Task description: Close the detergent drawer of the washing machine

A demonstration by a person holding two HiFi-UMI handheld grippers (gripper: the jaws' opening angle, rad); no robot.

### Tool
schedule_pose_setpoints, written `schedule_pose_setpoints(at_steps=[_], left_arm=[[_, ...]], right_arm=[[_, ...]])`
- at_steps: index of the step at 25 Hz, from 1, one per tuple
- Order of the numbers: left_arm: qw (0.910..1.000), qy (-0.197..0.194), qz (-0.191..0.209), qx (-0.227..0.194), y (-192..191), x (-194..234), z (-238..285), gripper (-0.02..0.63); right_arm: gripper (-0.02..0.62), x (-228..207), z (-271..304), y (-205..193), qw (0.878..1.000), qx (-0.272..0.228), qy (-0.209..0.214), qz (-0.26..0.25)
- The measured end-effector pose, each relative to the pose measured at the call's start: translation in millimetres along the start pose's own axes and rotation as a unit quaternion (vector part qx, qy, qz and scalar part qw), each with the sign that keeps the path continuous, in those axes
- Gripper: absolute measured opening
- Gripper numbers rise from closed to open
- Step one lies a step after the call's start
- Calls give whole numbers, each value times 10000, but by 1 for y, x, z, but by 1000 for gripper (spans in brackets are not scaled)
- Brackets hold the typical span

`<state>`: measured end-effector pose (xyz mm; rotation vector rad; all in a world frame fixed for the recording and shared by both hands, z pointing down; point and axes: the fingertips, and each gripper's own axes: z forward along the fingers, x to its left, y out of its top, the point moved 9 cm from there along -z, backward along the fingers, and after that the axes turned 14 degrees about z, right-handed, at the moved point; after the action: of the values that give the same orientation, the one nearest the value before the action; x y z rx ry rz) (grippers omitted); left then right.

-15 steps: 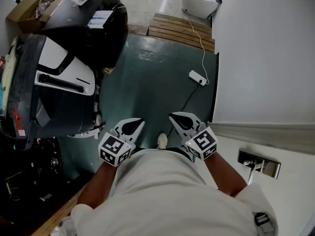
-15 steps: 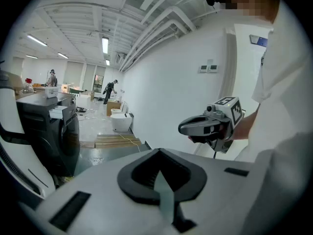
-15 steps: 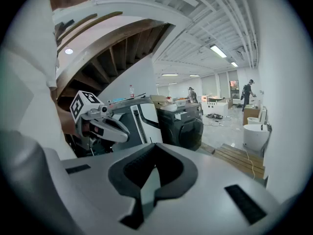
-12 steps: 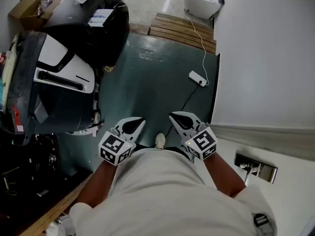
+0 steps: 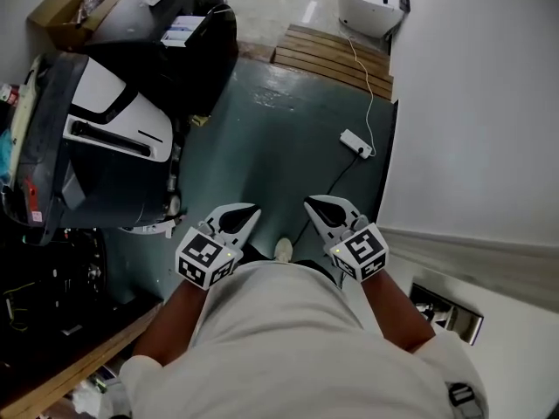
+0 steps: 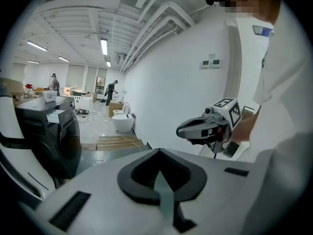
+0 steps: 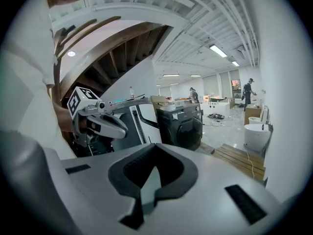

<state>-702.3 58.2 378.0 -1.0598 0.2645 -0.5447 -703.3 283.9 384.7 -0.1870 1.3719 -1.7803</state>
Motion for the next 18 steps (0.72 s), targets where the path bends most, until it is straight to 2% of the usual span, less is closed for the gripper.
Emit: schedule_pose_setpoints(at_steps=[8, 13, 18], left_arm=[[9999, 43, -74, 101, 2, 11, 17, -3], [9995, 285, -113, 63, 0, 51, 29, -3], [9982, 550, -244, -56, 6, 109, 42, -3]], right_arm=[[6, -22, 12, 11, 10000, -17, -6, -45], [6, -34, 42, 27, 9999, 75, 11, -141], [6, -55, 80, 55, 9997, 183, -3, -188]])
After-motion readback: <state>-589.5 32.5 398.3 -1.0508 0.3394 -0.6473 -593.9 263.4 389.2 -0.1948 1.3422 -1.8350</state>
